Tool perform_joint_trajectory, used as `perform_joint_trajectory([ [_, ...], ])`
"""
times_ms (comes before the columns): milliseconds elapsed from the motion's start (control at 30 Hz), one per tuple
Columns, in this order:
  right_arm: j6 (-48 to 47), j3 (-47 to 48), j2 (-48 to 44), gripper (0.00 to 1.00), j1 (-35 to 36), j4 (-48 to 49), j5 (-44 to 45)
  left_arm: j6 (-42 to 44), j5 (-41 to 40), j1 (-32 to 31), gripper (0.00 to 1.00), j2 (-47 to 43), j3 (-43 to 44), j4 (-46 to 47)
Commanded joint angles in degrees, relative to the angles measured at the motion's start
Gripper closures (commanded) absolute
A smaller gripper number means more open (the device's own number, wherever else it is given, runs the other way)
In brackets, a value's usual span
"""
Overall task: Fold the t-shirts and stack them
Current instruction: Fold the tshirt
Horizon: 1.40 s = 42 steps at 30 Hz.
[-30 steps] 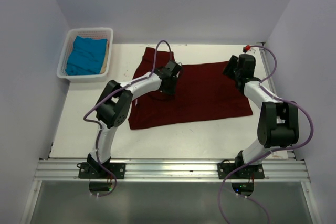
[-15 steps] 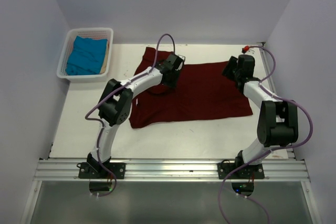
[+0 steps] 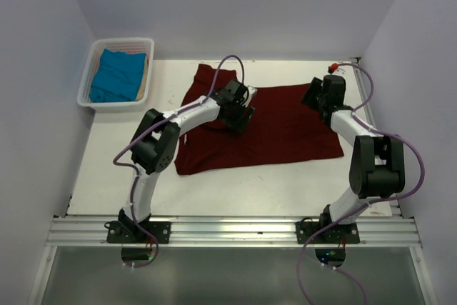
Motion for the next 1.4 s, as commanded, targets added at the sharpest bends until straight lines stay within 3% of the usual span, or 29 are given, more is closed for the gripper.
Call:
perform_joint_trajectory([
  [0, -0.3, 1.6, 0.4, 0.45, 0.3, 0.7, -0.6, -0.6, -2.2, -0.7, 0.26, -8.6, -3.2, 3.7],
  [200, -0.5, 1.4, 0.6, 0.45, 0.3, 1.1, -0.6, -3.0, -9.3, -1.0, 0.25, -20.2, -18.0, 14.6],
  [333, -0.6, 1.3, 0.6, 0.46, 0.2, 1.0, -0.6, -6.9, -14.7, -1.0, 0.26, -24.6, -21.9, 16.7],
  [400, -0.6, 1.4, 0.6, 0.47, 0.3, 1.1, -0.8, -9.1, -15.0, -1.0, 0.44, -24.0, -21.8, 14.6],
  [433, -0.6, 1.3, 0.7, 0.51, 0.3, 1.1, -0.8, -9.7, -14.8, -1.0, 0.59, -23.4, -21.5, 13.7],
  [467, -0.6, 1.4, 0.8, 0.54, 0.2, 1.1, -1.1, -11.4, -14.8, -1.0, 0.91, -21.6, -21.1, 12.7],
  [500, -0.6, 1.5, 0.9, 0.55, 0.2, 1.1, -1.4, -12.3, -15.0, -1.0, 1.0, -20.6, -19.9, 10.5],
  [867, -0.7, 1.5, 0.5, 0.59, 0.3, 0.3, -1.5, -20.2, -14.2, -1.0, 1.0, -15.1, -16.6, 2.8],
  [1367, -0.8, 1.3, -0.1, 0.59, 0.3, 0.1, -1.5, -16.0, -16.1, 2.6, 1.0, -5.6, -9.8, 5.5],
])
